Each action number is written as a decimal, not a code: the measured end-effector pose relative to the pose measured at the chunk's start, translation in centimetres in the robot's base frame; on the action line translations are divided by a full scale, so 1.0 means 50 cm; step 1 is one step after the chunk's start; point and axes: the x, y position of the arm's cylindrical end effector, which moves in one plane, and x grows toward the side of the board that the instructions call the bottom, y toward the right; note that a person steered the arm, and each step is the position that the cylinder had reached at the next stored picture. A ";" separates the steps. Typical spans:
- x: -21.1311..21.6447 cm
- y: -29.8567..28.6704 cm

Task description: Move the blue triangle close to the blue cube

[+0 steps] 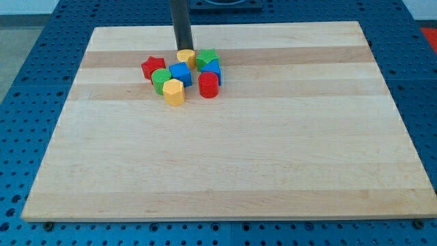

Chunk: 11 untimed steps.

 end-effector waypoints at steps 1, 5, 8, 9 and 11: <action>0.000 0.050; 0.046 0.145; 0.139 0.170; 0.140 0.166; 0.140 0.132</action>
